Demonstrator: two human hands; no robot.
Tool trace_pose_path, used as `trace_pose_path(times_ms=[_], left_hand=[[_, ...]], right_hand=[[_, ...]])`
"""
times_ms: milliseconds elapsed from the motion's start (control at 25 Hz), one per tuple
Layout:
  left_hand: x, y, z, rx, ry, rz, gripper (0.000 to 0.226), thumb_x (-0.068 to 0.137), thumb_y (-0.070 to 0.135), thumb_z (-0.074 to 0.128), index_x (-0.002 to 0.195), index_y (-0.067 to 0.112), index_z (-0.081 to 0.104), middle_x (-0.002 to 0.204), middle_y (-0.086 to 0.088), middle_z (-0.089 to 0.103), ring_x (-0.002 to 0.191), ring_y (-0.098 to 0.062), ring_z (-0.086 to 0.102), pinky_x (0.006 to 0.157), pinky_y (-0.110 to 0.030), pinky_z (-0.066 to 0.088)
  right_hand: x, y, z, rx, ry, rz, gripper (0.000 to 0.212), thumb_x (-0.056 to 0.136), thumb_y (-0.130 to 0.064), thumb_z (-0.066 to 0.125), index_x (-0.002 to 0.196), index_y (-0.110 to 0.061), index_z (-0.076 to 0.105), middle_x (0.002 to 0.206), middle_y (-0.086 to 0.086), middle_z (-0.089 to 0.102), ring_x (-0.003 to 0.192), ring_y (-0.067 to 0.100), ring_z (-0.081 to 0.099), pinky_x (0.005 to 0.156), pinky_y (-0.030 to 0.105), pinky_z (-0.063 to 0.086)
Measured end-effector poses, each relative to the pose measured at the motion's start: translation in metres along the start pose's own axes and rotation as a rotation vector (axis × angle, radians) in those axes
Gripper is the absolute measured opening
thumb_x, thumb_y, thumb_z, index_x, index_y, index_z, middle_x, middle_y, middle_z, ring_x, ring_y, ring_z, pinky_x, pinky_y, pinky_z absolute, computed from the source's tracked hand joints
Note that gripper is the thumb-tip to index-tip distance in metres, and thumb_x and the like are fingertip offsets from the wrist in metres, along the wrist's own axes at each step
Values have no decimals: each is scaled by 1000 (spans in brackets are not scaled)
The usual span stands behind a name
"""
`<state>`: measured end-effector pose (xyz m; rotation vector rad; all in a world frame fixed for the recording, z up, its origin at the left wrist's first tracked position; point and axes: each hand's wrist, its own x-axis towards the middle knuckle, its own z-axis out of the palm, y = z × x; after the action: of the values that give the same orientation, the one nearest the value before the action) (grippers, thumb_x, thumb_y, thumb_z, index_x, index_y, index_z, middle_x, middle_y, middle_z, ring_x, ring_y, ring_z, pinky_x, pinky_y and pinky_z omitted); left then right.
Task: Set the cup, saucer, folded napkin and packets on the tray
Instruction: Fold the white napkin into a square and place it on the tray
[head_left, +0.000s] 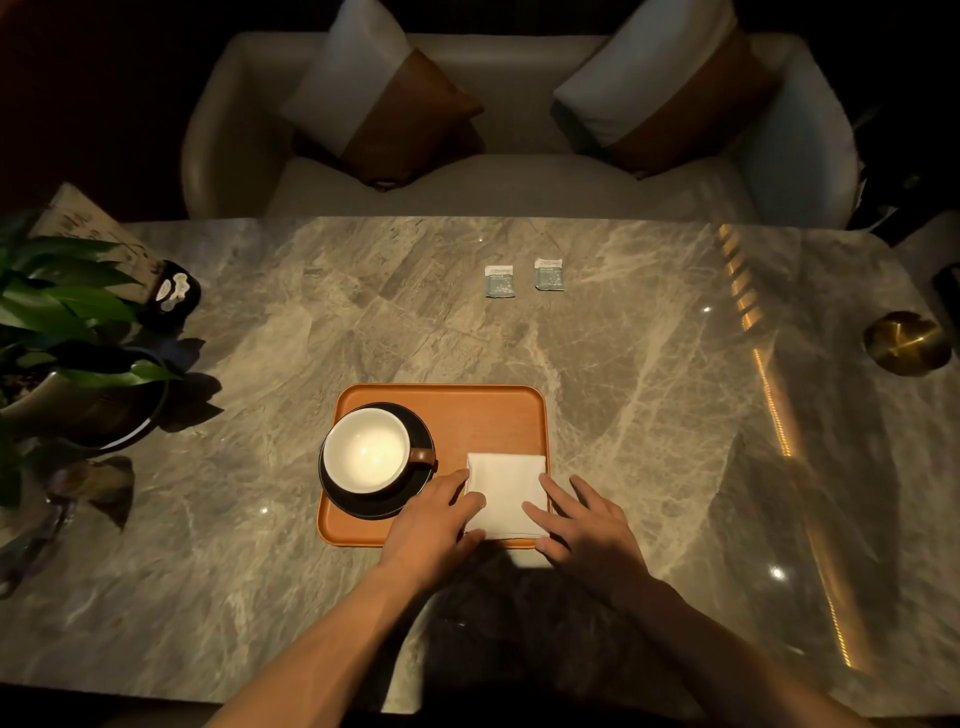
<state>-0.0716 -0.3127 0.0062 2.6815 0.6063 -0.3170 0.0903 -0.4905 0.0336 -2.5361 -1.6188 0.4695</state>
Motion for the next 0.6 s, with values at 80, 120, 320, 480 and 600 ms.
trace_pose_path(times_ms=[80,120,320,480,600], left_hand=[[-3,-2,2,2,5,6,36,93,48,54,125,35,45,157,-1,32,140,-25,33,105,-42,43],[-5,-2,3,2,5,9,36,93,49,54,125,35,44,157,-1,32,140,-25,34,105,-42,44],[-11,-4,3,18,-3,37,51,86,52,64,129,38,41,156,0,33,138,-25,36,105,-42,44],[-13,-3,3,62,17,44,49,87,48,66,128,35,43,154,-3,36,137,-26,39,104,-41,45],[-13,0,6,48,39,24,48,86,47,67,126,33,46,153,-4,39,136,-26,42,103,-42,46]], right_hand=[[-2,-2,1,-23,-2,-20,49,64,-40,88,110,-33,75,131,3,65,111,37,66,73,51,59],[-4,-1,3,-40,-7,-35,52,62,-43,88,111,-33,74,132,4,65,110,37,67,72,50,60],[-8,-2,9,-61,-20,-24,68,50,-52,93,113,-33,74,129,5,66,108,36,68,71,47,60],[-5,-9,18,-32,29,14,58,51,-47,93,105,-32,77,124,5,69,105,34,69,69,45,59],[-6,-4,20,-8,48,8,56,52,-42,94,104,-35,76,127,2,68,107,34,68,71,44,59]])
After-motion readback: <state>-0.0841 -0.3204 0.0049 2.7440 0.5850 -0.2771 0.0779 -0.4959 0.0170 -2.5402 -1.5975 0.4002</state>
